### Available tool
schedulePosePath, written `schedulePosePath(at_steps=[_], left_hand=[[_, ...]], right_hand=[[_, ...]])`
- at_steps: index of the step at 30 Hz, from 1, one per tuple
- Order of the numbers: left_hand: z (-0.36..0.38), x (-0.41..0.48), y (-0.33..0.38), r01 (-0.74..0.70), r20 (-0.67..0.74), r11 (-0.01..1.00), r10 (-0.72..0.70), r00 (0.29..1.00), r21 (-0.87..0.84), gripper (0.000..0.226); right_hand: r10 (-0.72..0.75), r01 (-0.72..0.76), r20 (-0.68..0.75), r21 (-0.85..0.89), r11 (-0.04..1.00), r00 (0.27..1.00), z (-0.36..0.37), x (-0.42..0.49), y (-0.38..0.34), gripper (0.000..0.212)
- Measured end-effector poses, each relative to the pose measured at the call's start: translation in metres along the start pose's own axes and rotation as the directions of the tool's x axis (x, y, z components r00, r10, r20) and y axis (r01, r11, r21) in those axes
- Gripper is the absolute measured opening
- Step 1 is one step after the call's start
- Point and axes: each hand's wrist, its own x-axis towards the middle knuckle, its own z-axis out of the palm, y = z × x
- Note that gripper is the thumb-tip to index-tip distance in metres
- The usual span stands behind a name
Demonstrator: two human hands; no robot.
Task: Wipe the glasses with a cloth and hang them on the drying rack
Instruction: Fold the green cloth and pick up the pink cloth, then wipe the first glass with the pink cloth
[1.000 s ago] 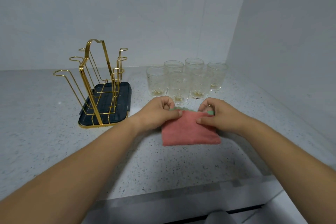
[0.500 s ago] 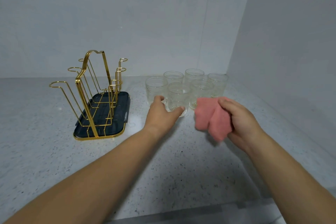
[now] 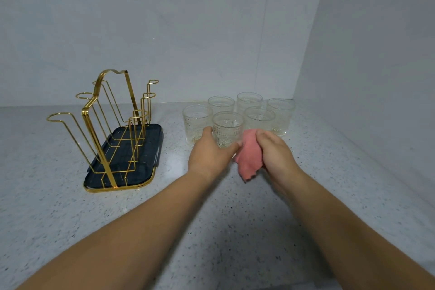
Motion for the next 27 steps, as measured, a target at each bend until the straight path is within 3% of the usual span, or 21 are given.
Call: schedulePosePath(at_steps=[7, 12, 15, 18, 22, 25, 27], left_hand=[[0.001, 0.001, -0.006, -0.036, -0.004, 0.999, 0.036, 0.999, -0.016, 0.082], [-0.009, -0.022, -0.002, -0.12, -0.09, 0.99, 0.114, 0.989, -0.067, 0.063], [-0.019, -0.039, 0.002, -0.182, -0.125, 0.951, 0.154, 0.98, -0.25, 0.049], [-0.03, -0.057, 0.009, -0.13, -0.049, 0.813, 0.124, 0.991, -0.568, 0.036], [-0.039, -0.078, 0.009, -0.002, 0.11, 0.622, 0.141, 0.984, -0.783, 0.04], [-0.041, -0.088, 0.003, 0.069, 0.177, 0.519, 0.162, 0.971, -0.852, 0.044], [-0.041, -0.089, -0.004, 0.078, 0.187, 0.513, 0.164, 0.969, -0.855, 0.047]], right_hand=[[-0.046, 0.045, -0.014, -0.056, 0.997, 0.999, 0.003, -0.001, 0.004, 0.03], [-0.192, 0.193, 0.025, -0.122, 0.974, 0.981, 0.002, -0.017, -0.002, 0.045], [-0.302, 0.311, 0.084, -0.143, 0.94, 0.95, 0.0, -0.032, -0.01, 0.042], [-0.37, 0.378, 0.086, -0.115, 0.919, 0.925, 0.008, -0.048, -0.023, 0.036], [-0.446, 0.469, 0.158, -0.164, 0.868, 0.881, 0.022, -0.068, -0.032, 0.002], [-0.417, 0.458, 0.225, -0.178, 0.871, 0.881, 0.03, -0.083, -0.023, 0.04], [-0.378, 0.437, 0.291, -0.176, 0.882, 0.879, 0.034, -0.094, -0.016, 0.06]])
